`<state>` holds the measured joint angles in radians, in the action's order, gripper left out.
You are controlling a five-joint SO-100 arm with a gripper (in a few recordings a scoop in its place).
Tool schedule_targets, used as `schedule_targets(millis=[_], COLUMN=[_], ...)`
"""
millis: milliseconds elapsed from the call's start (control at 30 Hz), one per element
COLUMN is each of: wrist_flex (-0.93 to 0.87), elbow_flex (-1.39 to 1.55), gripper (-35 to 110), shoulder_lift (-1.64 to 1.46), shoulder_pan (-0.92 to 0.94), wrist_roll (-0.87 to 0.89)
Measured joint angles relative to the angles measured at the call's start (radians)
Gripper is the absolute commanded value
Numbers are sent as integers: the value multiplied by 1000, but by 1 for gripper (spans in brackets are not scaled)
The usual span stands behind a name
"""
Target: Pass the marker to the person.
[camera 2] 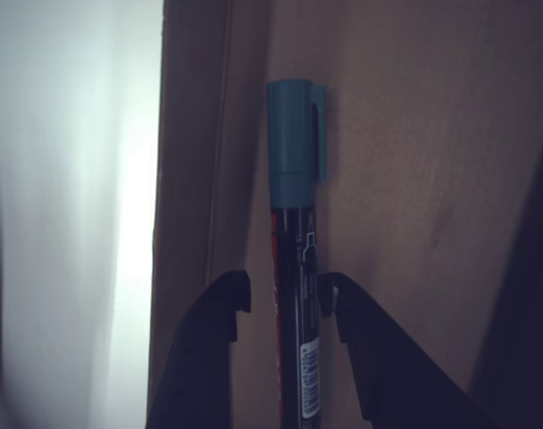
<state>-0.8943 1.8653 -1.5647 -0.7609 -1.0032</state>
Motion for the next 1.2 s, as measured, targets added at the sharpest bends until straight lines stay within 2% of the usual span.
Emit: schedule_targets(millis=[667, 800, 1200], wrist_flex=[32, 35, 31], elbow_flex=[-120, -121, -160], gripper=[16, -5, -5], shoulder_lift=[210, 215, 221], shoulder_pan=[106, 106, 103], wrist_roll=[8, 8, 29])
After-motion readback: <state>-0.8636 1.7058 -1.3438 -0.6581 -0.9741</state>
